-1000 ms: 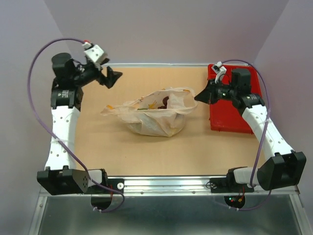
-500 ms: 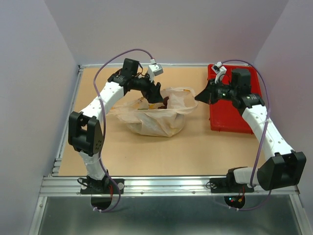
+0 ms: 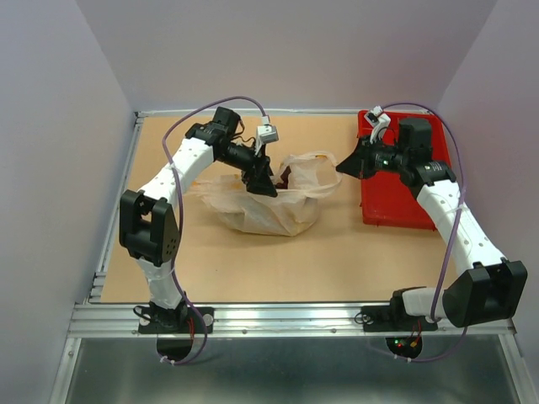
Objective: Place the fake fruits into the plastic bag and tie a complex knot
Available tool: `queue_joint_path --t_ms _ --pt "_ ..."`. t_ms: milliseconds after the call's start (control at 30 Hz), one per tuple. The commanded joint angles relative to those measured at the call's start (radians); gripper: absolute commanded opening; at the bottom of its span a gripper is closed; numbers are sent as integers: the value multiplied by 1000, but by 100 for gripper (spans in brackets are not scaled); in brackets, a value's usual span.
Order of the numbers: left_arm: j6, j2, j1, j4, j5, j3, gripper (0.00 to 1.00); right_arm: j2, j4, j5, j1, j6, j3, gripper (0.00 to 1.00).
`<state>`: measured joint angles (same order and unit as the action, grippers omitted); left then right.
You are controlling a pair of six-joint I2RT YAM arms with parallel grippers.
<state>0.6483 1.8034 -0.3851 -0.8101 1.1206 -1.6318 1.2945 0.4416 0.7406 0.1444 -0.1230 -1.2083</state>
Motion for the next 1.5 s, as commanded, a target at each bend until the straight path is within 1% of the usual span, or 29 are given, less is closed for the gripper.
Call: queue_joint_path --t_ms 0,33,67,100,133,167,233,267,300,333,433,467,567,667,733,767,800,833,900,933,967,1000,1033,1100,1233,1367,1400,1433,1467 --pt "8 -70 -24 40 -17 50 91 -17 -18 -12 -3 2 -36 0" --pt "17 -84 -35 63 -43 68 91 -17 -18 -14 -3 -3 -37 1" --pt "13 -101 -46 96 -106 91 91 -17 -18 -14 -3 -9 -40 0" --pt "-13 -119 -67 189 -139 151 91 -15 -18 -18 -3 -24 -48 1" --pt "-21 -151 -73 231 -160 180 91 -12 -18 -20 -2 -33 -53 0" --pt "-30 -162 -80 302 -209 232 86 -6 -18 -23 -3 -43 -59 0" --pt "-6 -170 -93 331 -237 269 77 -1 -18 -24 -2 -76 -72 0" --pt "5 -170 -95 339 -252 292 61 6 -20 -24 -3 -93 -79 0" --pt "11 -167 -95 344 -255 302 51 6 -20 -26 -3 -93 -82 0" --pt "42 -164 -95 339 -254 311 35 11 -20 -29 -3 -113 -89 0" --pt "77 -154 -95 318 -240 329 7 35 -21 -59 -2 -144 -96 0" --pt "95 -141 -97 310 -239 329 0 45 -23 -67 -5 -148 -102 0" --pt "157 -105 -95 255 -229 331 0 104 -52 -78 -5 -184 -134 0" --pt "174 -70 -95 243 -234 334 0 153 -107 -58 -3 -224 -155 1" --pt "177 -46 -86 229 -219 322 0 176 -156 17 -5 -244 -186 1" --pt "174 -38 -80 226 -196 314 0 198 -159 49 -5 -244 -198 10" --pt "175 -23 -69 207 -179 291 0 204 -159 116 -5 -227 -215 28" --pt "182 -22 -63 194 -160 274 0 201 -156 135 -5 -218 -212 37" --pt "198 5 -51 134 -99 218 0 126 -156 178 -34 -181 -169 51" --pt "253 29 -41 102 -79 196 0 93 -155 181 -54 -108 -116 66" --pt "281 40 -38 33 -53 155 0 9 -155 186 -63 -57 -79 69" --pt "303 50 -37 10 -47 139 0 -30 -152 197 -69 1 -47 73" --pt "322 62 -37 -9 -42 129 0 -76 -147 200 -84 111 19 80" --pt "346 66 -35 -46 -38 113 0 -170 -132 204 -92 279 70 85" --pt "364 54 -34 -61 -25 115 0 -202 -101 233 -97 451 171 85" --pt "370 37 -35 -57 -16 125 0 -135 -113 324 -97 626 282 84" --pt "375 34 -35 -51 -16 133 0 -115 -148 366 -97 649 300 85" --pt "376 31 -35 -51 -13 133 0 -88 -164 379 -95 696 320 90" --pt "378 31 -35 -50 -12 133 0 -43 -240 388 -95 691 329 91"
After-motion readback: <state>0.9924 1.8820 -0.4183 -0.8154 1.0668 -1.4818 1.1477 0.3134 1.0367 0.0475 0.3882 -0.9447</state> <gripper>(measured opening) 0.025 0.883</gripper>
